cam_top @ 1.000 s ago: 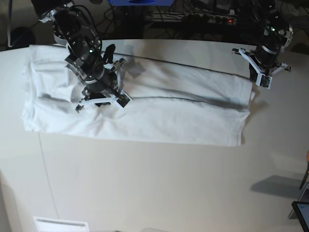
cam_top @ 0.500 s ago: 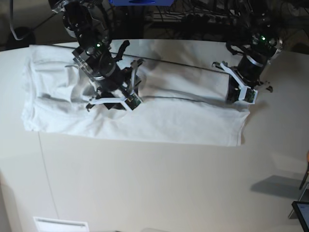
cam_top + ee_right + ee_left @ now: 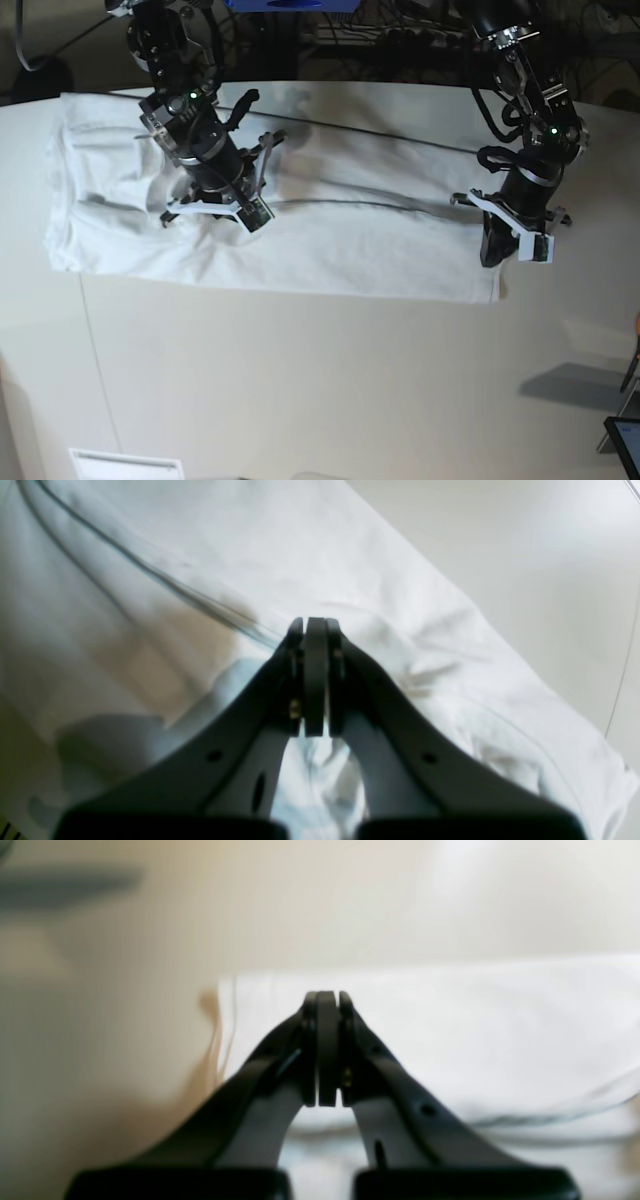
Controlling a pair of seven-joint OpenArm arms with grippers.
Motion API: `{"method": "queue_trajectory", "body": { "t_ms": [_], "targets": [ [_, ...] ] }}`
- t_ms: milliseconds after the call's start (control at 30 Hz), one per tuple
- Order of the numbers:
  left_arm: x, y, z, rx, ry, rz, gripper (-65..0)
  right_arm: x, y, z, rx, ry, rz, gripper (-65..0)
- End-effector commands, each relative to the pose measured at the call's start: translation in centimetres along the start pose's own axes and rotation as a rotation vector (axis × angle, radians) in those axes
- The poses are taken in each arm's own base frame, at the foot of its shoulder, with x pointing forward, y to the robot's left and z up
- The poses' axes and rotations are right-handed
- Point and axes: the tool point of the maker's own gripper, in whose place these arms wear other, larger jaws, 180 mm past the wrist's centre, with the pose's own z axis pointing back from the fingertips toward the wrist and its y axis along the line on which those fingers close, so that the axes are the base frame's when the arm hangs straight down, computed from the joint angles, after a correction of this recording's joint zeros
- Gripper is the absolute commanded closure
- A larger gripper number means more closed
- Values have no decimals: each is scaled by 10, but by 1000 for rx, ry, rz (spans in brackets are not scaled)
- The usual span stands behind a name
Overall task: Fold the T-shirt properly
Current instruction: 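Grasp the folded edge with both grippers and pull it taut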
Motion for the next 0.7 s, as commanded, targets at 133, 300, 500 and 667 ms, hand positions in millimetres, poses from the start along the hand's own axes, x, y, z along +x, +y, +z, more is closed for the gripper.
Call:
{"method": "queue_trajectory", "body": {
  "t_ms": [133, 300, 500, 667],
  "targets": [
    [-32, 3, 17, 24, 60, -46, 0, 2, -43, 4, -117, -25, -72, -12],
    [-54, 12, 23, 19, 113, -71, 0, -1, -92, 12, -235, -67, -231, -16],
    [-86, 33, 18, 38, 197, -27, 0, -11, -133, 23, -254, -150, -446, -16],
    [-46, 33, 22, 54, 104, -76, 0, -25, -158, 38, -293, -190, -577, -16]
  ]
}}
